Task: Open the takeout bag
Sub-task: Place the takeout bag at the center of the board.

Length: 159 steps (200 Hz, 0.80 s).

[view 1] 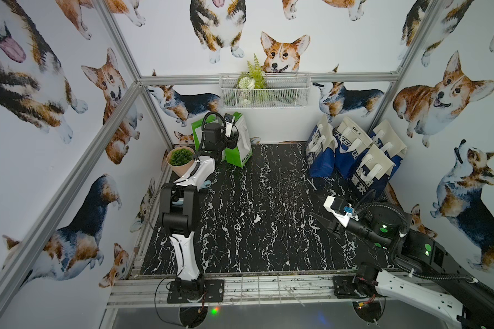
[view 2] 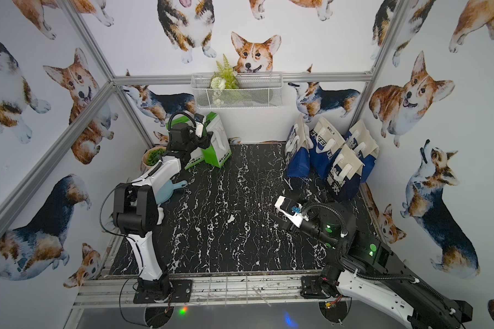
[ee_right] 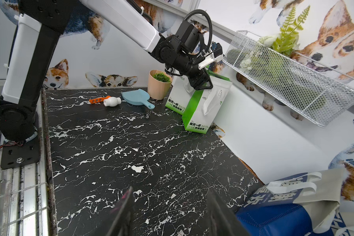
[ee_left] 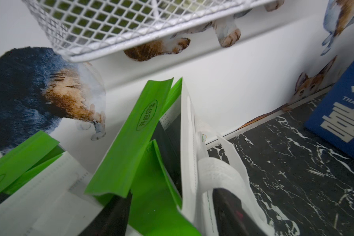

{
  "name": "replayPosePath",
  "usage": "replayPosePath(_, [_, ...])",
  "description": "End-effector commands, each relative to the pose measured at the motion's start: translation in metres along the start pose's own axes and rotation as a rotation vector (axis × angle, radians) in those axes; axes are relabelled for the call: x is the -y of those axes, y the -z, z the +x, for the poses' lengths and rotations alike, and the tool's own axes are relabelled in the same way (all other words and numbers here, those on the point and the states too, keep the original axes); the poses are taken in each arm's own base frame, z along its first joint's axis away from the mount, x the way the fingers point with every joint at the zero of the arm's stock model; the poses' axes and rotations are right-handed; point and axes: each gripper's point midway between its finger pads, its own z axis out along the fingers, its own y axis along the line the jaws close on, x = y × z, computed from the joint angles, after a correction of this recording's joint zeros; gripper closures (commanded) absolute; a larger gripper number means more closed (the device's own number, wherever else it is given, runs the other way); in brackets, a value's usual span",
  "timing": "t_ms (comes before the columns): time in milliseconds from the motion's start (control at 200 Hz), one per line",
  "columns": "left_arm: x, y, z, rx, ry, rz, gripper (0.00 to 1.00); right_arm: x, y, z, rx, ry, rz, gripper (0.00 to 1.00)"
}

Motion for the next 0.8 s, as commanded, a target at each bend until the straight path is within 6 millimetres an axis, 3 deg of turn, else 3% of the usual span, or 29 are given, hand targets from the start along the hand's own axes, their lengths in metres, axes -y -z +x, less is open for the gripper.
replayPosePath(0, [0.01,0.018,-0.006,-0.011,0.125,0.044,0.29,0.006,0.001,-0.008,0.036,-0.023,0.031,0.38])
replayPosePath(125, [0.027,0.049,0.008,-0.09,0.288,0.097,0.28,0.016,-0.001,-0.006,0.022,-0.033,0.081,0.34])
replayPosePath(250, [0.052,0.085,0.042,-0.266,0.48,0.161,0.29,0.036,-0.004,0.002,-0.033,-0.076,0.199,0.32])
replayPosePath(420, [0.086,0.16,0.04,-0.249,0.596,0.272,0.3,0.07,-0.006,0.01,-0.085,-0.173,0.389,0.28])
replayPosePath(606, [0.115,0.229,0.024,-0.149,0.63,0.379,0.3,0.128,-0.004,0.037,-0.195,-0.354,0.679,0.27])
replayPosePath(701, [0.122,0.264,0.017,-0.138,0.588,0.399,0.3,0.149,-0.013,0.049,-0.232,-0.465,0.723,0.27])
replayPosePath(791, [0.124,0.295,0.015,-0.12,0.541,0.39,0.3,0.176,-0.031,0.058,-0.236,-0.449,0.778,0.27])
